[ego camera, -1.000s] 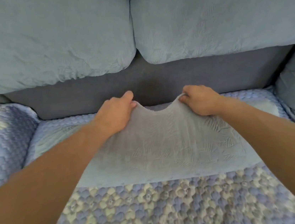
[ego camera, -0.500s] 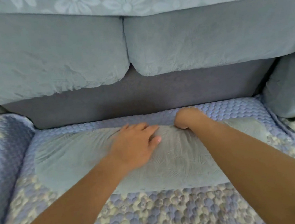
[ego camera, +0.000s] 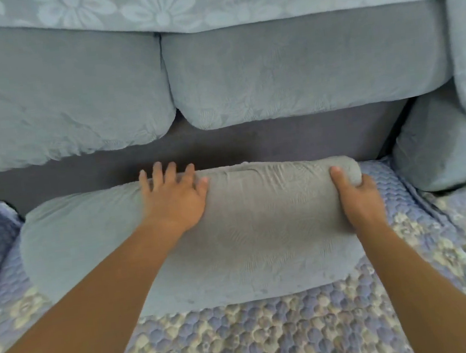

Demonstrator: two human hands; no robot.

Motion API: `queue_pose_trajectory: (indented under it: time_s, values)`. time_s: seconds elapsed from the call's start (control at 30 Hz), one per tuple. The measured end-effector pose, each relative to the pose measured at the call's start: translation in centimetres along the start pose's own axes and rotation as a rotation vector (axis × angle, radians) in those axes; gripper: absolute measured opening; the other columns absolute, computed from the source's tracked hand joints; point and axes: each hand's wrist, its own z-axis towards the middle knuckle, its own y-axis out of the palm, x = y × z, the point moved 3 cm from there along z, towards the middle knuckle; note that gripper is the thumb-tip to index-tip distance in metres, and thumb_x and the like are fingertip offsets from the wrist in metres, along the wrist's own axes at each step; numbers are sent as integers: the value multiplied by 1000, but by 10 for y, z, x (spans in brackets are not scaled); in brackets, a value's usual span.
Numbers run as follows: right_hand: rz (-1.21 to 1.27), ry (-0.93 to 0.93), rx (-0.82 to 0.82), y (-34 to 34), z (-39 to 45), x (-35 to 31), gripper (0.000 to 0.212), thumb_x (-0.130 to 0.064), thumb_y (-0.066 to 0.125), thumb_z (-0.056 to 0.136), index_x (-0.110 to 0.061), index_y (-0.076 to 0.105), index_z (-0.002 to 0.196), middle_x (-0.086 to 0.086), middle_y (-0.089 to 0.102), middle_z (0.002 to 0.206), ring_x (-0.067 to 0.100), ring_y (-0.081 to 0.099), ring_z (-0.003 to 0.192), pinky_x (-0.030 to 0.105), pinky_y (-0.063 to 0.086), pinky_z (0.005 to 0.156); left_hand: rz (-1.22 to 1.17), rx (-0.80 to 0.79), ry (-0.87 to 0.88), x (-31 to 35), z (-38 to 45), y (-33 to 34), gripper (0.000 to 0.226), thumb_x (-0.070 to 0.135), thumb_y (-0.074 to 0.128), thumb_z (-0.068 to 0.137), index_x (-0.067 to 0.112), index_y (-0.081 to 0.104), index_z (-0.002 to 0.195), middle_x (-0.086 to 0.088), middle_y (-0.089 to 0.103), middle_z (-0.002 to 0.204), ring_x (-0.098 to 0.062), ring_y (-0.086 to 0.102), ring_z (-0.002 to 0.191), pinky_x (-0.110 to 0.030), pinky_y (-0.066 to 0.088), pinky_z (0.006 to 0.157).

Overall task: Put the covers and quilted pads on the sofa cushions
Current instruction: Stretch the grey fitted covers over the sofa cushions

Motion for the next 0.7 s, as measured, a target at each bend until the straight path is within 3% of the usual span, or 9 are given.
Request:
queue_pose_trajectory:
  time_s: [0.07,0.17,0.23,0.27,0.33,0.4,0.47,0.57,0.7]
  values:
    - [-12,-18,14,7,3,-9,88,-76,49,86,-17,37,150,13,46,150,37,43,136,48,33,110,-153,170,-197,-32,-17,0,64,63,21,100,39,11,158,-6,2,168,-34,-4,154,-57,-3,120]
    - [25,-2,-23,14,9,-12,90,-80,49,82,-19,41,147,12,49,146,38,45,133,51,35,109,-471,487,-642,-123,-64,14,65,52,43,100,34,19,158,-14,7,166,-40,8,151,-59,9,119]
    - [66,1,-42,23,11,-14,93,-83,49,79,-19,42,147,10,48,147,38,45,134,54,36,111,-735,494,-998,-213,-85,49,74,61,45,96,27,23,158,-15,18,163,-41,22,147,-56,17,119]
    - [85,0,-46,29,11,-17,94,-83,49,78,-19,42,147,10,48,148,37,45,134,54,36,111,-879,440,-1075,-254,-89,71,86,75,43,87,27,29,156,-11,26,163,-37,29,145,-53,21,120]
    - [107,0,-43,43,8,-25,96,-85,50,75,-19,44,146,10,49,147,36,46,133,55,37,110,-1217,355,-1097,-294,-87,102,98,91,43,69,32,45,148,6,43,155,-22,42,139,-46,27,119]
    - [137,5,-31,57,-1,-34,95,-86,50,73,-20,48,142,9,52,143,36,48,130,55,38,109,-1522,410,-1000,-304,-71,98,75,79,44,82,32,57,139,12,59,138,-16,54,125,-39,35,114]
    - [180,4,-25,76,-10,-43,95,-86,50,71,-20,49,139,8,53,142,35,49,128,56,39,108,-1593,506,-909,-312,-52,72,67,70,43,85,27,63,133,9,63,133,-13,58,119,-35,40,111]
    - [237,-33,-81,125,-36,-62,89,-81,52,77,-19,49,140,8,53,139,35,49,128,50,39,106,-1373,672,-1037,-370,-42,34,72,65,34,88,20,57,139,0,57,140,-21,53,126,-37,38,110]
    - [222,-144,-209,232,-88,-102,67,-68,61,84,-21,53,132,4,60,126,29,57,115,43,46,96,-1075,447,-1071,-452,-36,21,79,72,38,87,18,44,145,-13,50,145,-37,51,126,-52,44,103]
